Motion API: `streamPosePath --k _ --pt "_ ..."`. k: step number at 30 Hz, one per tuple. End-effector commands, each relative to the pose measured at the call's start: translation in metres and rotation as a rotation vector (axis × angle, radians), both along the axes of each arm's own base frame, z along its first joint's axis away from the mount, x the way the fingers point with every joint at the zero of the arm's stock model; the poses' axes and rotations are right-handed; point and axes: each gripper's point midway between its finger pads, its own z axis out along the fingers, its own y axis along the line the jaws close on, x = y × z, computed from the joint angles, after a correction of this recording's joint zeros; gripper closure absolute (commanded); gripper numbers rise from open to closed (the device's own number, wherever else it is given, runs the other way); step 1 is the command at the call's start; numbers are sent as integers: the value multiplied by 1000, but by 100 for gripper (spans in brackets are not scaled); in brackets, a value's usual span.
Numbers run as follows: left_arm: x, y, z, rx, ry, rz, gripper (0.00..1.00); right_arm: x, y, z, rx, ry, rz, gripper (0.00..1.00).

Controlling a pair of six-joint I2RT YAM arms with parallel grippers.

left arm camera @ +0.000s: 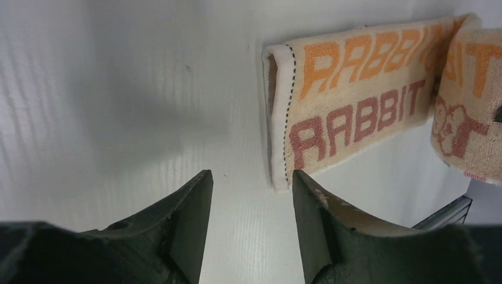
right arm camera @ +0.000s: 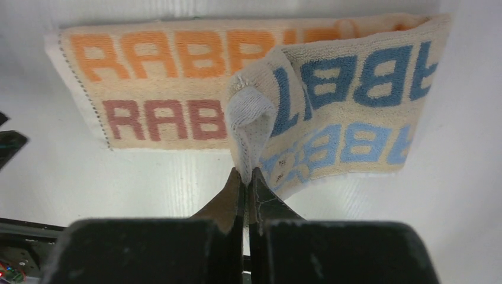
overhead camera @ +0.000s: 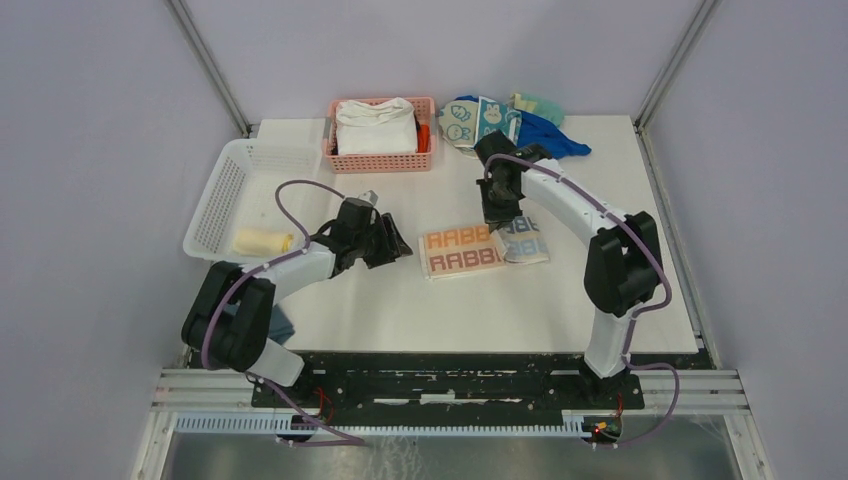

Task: Roll the towels
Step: Fold the towel at the center of the board.

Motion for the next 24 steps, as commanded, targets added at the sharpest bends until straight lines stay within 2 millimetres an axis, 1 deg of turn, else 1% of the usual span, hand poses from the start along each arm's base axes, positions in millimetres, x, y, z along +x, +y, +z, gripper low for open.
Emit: streamPosePath --k 1,6,8,12,13,18,24 --pt "7 -28 2 -86 -5 -23 42 3 32 12 48 -23 -7 100" --pt "2 -44 -15 -74 28 -57 49 3 55 7 61 -24 -24 100" --pt "-1 -51 -22 -67 43 -72 52 3 63 9 64 -36 -27 100" --pt "-8 -64 -33 -62 76 -105 62 5 78 15 89 -77 -35 100" --pt "-9 -66 -36 -58 84 -111 64 6 82 15 96 -82 -34 100" --pt "-17 -70 -42 -45 99 -122 69 6 98 10 102 -82 -28 100" --pt "-22 -67 -46 -28 111 -117 71 10 115 1 106 -94 -33 100"
